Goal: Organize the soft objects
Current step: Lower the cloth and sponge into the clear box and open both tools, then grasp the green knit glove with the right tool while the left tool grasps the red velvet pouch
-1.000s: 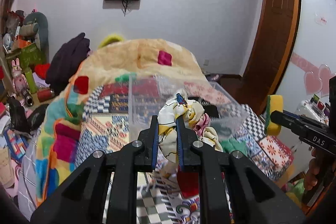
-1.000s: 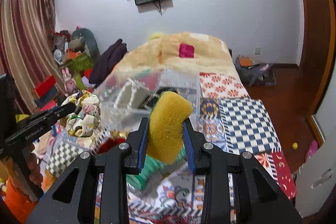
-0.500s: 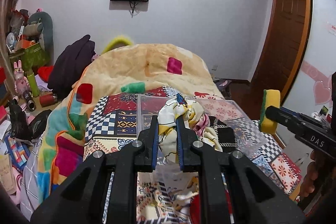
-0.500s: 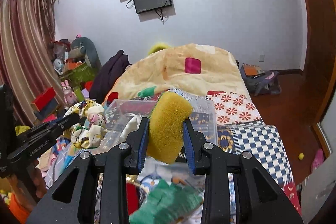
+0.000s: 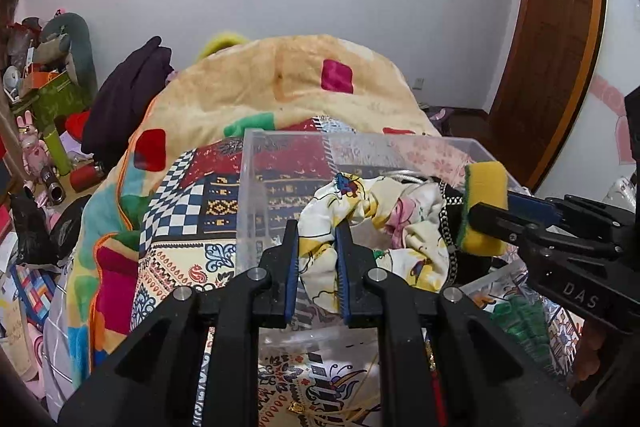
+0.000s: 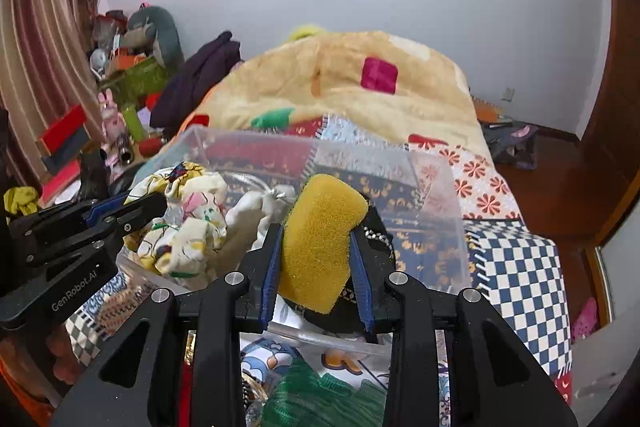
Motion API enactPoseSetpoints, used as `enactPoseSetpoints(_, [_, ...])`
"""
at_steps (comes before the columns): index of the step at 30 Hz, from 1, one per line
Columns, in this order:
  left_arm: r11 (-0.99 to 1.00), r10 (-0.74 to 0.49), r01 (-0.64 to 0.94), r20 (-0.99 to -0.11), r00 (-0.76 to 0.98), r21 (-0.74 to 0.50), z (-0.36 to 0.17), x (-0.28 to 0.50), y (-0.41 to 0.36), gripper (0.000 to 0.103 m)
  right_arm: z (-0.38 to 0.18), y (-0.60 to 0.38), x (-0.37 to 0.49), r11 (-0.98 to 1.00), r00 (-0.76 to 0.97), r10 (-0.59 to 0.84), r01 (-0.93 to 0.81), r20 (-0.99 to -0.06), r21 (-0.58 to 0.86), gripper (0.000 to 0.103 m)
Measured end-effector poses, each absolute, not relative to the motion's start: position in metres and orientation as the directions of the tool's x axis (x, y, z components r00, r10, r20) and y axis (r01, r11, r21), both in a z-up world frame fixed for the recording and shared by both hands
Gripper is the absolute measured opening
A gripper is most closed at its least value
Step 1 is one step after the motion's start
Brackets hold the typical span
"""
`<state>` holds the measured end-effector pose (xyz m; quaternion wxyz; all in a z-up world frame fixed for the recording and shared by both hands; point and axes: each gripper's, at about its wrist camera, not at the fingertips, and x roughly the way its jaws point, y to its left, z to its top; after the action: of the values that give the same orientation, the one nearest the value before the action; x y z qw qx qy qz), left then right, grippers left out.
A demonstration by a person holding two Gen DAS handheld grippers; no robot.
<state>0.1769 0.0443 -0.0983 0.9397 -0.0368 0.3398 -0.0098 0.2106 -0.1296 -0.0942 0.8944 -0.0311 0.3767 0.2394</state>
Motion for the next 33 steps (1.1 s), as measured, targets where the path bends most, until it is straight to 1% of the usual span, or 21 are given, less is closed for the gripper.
enactPoseSetpoints(3, [0.997,-0.048,0.000,-0.645,0.763,-0.074,-0.099,0.176,0.042,0.027,-0.097,-0.130,0.215,0.885,0.583,0.402,-0.445,-0.706,0.137,0.035])
enactPoseSetpoints(4, [0.998,-0.045,0.000,-0.644,0.764,-0.070,-0.098,0.176,0.041,0.034,-0.097,-0.131,0.215,0.885,0.574,0.403,-0.444,-0.712,0.143,0.035])
enactPoseSetpoints(5, [0.998,-0.043,0.000,-0.640,0.768,-0.066,-0.097,0.174,0.041,0.042,-0.097,-0.131,0.216,0.884,0.570,0.406,-0.444,-0.715,0.147,0.038])
enactPoseSetpoints(6, [0.998,-0.040,0.000,-0.635,0.772,-0.063,-0.095,0.173,0.040,0.045,-0.096,-0.131,0.216,0.883,0.568,0.408,-0.445,-0.715,0.151,0.044])
enactPoseSetpoints(7, [0.998,-0.035,-0.001,-0.628,0.777,-0.058,-0.094,0.170,0.040,0.049,-0.095,-0.132,0.214,0.883,0.571,0.410,-0.444,-0.712,0.153,0.047])
enactPoseSetpoints(8, [0.999,-0.034,-0.001,-0.624,0.780,-0.055,-0.092,0.169,0.040,0.052,-0.092,-0.133,0.212,0.883,0.578,0.412,-0.443,-0.704,0.153,0.053])
enactPoseSetpoints(9, [0.999,-0.034,0.000,-0.621,0.783,-0.054,-0.091,0.167,0.039,0.053,-0.090,-0.134,0.210,0.883,0.584,0.414,-0.443,-0.698,0.153,0.055])
enactPoseSetpoints(10, [0.998,-0.035,0.001,-0.619,0.785,-0.055,-0.089,0.166,0.040,0.054,-0.087,-0.136,0.209,0.883,0.589,0.417,-0.444,-0.692,0.154,0.056])
enactPoseSetpoints(15, [0.997,-0.055,0.009,-0.604,0.795,-0.079,-0.076,0.157,0.042,0.056,-0.069,-0.146,0.197,0.874,0.607,0.446,-0.453,-0.657,0.176,0.057])
enactPoseSetpoints(16, [0.997,-0.058,0.011,-0.596,0.801,-0.082,-0.072,0.153,0.042,0.058,-0.064,-0.148,0.193,0.873,0.614,0.451,-0.454,-0.648,0.178,0.057])
enactPoseSetpoints(20, [0.996,-0.070,0.027,-0.568,0.820,-0.085,-0.057,0.140,0.038,0.061,-0.048,-0.156,0.176,0.868,0.642,0.467,-0.462,-0.608,0.179,0.062])
enactPoseSetpoints(24, [0.995,-0.088,0.051,-0.545,0.834,-0.083,-0.045,0.124,0.030,0.062,-0.036,-0.163,0.159,0.863,0.658,0.479,-0.473,-0.580,0.176,0.063])
enactPoseSetpoints(26, [0.994,-0.101,0.063,-0.539,0.836,-0.088,-0.041,0.117,0.027,0.069,-0.032,-0.165,0.152,0.863,0.665,0.478,-0.477,-0.574,0.167,0.063])
enactPoseSetpoints(28, [0.993,-0.108,0.071,-0.531,0.840,-0.091,-0.040,0.109,0.025,0.073,-0.031,-0.167,0.145,0.865,0.671,0.473,-0.477,-0.571,0.157,0.063])
enactPoseSetpoints(30, [0.993,-0.114,0.076,-0.531,0.840,-0.092,-0.041,0.101,0.022,0.074,-0.032,-0.170,0.138,0.868,0.674,0.466,-0.474,-0.573,0.148,0.063])
enactPoseSetpoints(33, [0.991,-0.131,0.086,-0.554,0.822,-0.106,-0.052,0.094,0.019,0.075,-0.039,-0.176,0.132,0.864,0.662,0.473,-0.476,-0.582,0.161,0.063])
